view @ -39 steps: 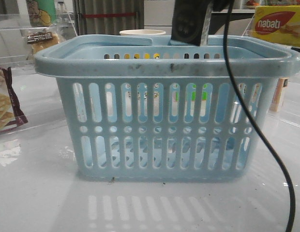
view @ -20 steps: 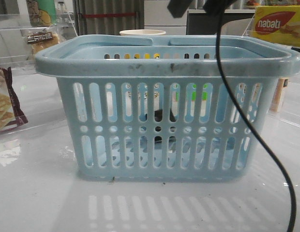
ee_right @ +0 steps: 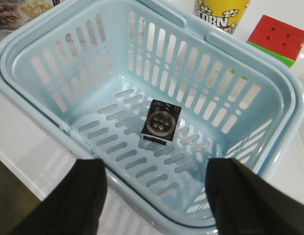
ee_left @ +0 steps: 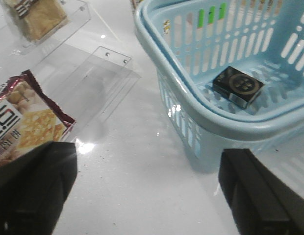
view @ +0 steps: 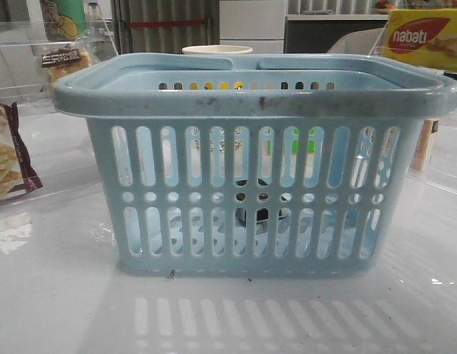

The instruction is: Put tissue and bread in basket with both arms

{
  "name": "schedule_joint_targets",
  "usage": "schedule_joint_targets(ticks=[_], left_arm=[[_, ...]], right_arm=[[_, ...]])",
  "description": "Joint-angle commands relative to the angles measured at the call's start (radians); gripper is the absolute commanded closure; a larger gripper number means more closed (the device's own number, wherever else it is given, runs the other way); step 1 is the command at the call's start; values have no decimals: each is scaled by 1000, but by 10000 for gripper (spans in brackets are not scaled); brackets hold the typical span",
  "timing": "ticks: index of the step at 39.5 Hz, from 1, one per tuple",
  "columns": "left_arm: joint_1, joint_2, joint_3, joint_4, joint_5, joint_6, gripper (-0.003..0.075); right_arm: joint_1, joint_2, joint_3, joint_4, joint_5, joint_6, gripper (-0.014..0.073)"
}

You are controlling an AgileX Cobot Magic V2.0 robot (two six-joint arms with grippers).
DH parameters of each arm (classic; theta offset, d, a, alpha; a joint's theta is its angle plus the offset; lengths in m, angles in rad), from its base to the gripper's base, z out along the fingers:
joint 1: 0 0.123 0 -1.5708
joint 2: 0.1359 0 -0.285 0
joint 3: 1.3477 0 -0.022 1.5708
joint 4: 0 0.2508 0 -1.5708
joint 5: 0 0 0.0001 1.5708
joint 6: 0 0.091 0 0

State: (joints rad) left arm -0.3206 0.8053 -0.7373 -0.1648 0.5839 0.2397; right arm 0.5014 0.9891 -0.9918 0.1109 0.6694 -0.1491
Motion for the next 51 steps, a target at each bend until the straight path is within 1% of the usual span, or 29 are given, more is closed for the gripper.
schedule_joint_targets(ticks=[1,10,29,35,42,47,51], left_arm=[[47,68,-90,15,-76,-10,74],[137,287,-267,30,-77,-10,77],[237,809,-719,80,-109,-10,87],[241,948,-841,80,-117,-10,88],[241,1057,-906,62,-228,-10,88],[241,1109,-913,62,-338,-10,88],[237,1132,-913,43,-398,-10,88]], right_arm=[[-1,-60,9,-4,-78,-11,53],[-1,-71,29,-3,-70,-11,53],[-1,-70,29,-3,-70,-11,53],[-1,-70,29,-3,-70,-11,53],[-1,-70,29,-3,-70,-11,53],[-1,-70,29,-3,-70,-11,53],[-1,-70,29,-3,-70,-11,53]])
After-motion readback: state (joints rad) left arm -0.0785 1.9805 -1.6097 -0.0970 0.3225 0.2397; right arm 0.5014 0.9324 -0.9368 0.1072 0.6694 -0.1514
